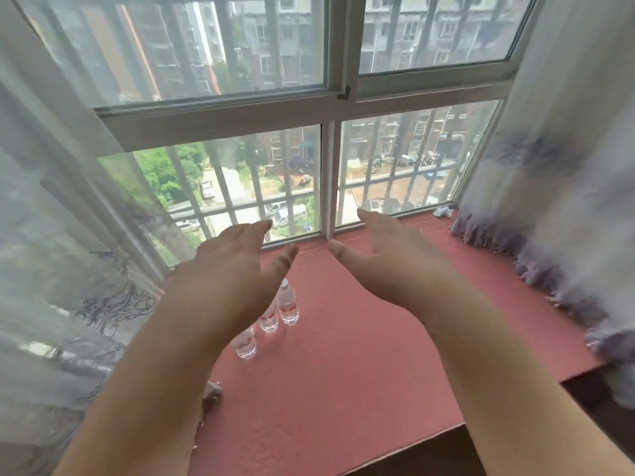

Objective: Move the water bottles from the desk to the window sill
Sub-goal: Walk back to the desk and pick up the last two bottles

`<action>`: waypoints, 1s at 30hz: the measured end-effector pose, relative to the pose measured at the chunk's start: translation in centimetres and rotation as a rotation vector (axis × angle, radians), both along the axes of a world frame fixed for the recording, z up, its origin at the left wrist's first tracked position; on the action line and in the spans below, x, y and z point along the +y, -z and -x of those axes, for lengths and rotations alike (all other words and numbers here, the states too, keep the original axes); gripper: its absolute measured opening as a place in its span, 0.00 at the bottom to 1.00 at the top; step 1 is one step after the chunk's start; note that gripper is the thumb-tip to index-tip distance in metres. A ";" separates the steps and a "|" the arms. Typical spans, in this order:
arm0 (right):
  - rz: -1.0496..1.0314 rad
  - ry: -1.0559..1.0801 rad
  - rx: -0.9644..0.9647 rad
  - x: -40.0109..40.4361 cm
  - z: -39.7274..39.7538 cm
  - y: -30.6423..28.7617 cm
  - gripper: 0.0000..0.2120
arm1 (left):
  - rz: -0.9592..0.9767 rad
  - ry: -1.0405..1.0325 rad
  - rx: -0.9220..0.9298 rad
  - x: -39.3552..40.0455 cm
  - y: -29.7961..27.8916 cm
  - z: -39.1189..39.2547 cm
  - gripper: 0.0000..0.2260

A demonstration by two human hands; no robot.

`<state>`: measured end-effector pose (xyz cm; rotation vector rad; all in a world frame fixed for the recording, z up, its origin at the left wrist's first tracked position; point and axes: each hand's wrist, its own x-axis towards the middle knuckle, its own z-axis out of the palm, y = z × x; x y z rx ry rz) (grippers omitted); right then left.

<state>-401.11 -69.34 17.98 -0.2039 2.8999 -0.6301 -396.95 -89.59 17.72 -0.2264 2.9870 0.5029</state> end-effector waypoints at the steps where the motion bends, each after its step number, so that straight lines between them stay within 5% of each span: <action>1: 0.000 0.022 0.012 0.2 -0.7 -0.6 0.36 | 0.017 0.032 0.005 0.1 -0.7 -0.2 0.31; 17: -0.079 0.487 0.059 2.7 -12.7 -0.6 0.38 | 0.061 0.547 0.057 3.3 -2.4 -2.0 0.33; 30: -0.124 1.065 0.051 10.4 -27.5 0.4 0.36 | 0.023 1.067 0.047 16.8 -0.7 -7.2 0.32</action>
